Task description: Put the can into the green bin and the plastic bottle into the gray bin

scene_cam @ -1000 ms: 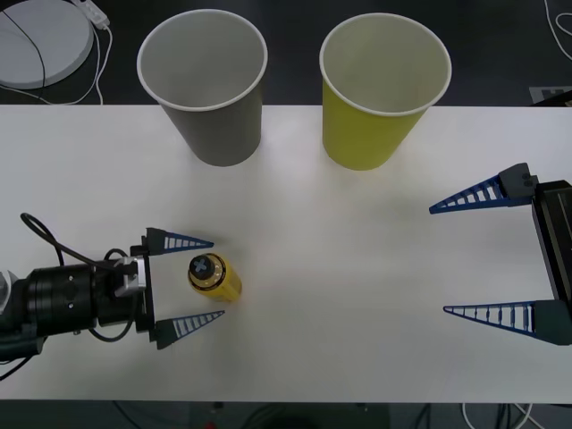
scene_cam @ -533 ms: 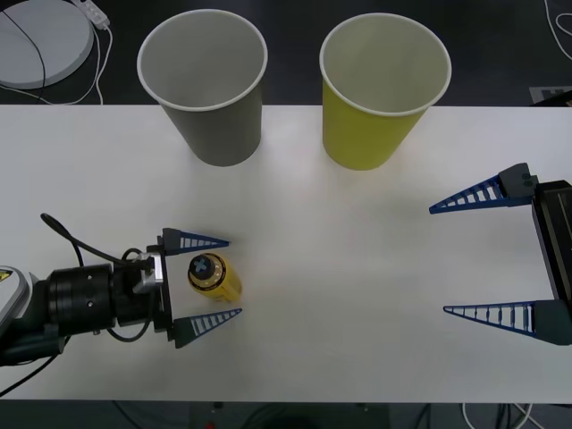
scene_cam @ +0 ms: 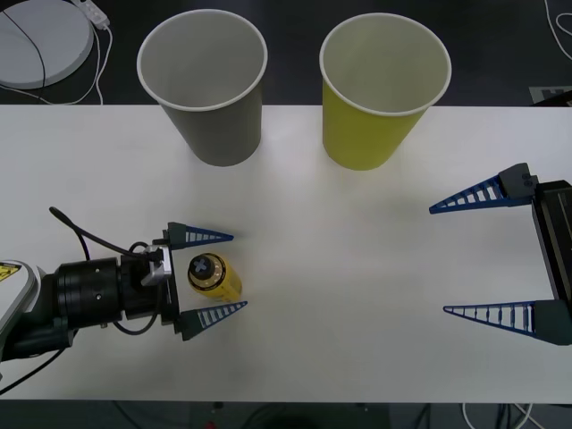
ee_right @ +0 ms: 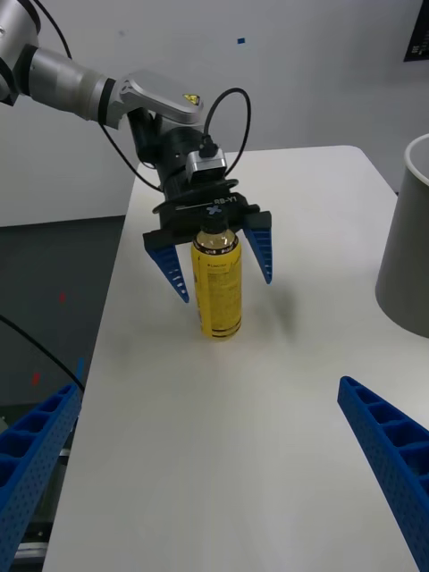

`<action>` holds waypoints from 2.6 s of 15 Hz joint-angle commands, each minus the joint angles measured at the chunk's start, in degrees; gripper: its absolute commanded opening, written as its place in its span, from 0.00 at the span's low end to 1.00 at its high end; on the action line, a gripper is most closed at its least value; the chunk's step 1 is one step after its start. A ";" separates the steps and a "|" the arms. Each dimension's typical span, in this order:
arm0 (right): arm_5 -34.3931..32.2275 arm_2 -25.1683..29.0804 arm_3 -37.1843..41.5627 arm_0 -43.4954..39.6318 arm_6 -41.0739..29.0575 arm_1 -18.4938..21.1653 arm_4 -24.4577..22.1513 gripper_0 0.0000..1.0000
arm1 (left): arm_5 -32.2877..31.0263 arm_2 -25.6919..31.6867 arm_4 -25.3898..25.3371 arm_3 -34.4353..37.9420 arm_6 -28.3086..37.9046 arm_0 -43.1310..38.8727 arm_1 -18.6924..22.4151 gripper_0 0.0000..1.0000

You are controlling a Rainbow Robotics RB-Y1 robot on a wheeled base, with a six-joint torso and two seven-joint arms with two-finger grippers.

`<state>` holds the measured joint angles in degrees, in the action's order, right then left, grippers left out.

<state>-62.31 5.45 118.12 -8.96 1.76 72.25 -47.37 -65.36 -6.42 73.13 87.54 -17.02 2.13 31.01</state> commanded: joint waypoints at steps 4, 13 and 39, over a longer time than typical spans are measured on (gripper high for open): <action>0.00 0.00 0.00 0.00 0.00 0.00 0.00 1.00 | -0.20 -0.61 0.00 -0.01 -0.56 -0.03 0.02 0.00; 0.00 0.00 0.00 0.00 0.00 0.00 0.00 1.00 | -0.82 -0.70 -0.26 -0.01 -0.56 -0.11 0.02 0.00; 0.00 0.00 0.00 0.00 0.00 0.00 0.00 1.00 | 25.64 2.55 -3.78 23.02 14.91 -11.36 11.27 0.00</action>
<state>-62.31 5.45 118.12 -8.96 1.76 72.25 -47.37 -40.40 -4.41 69.45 109.97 -2.50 -8.54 41.95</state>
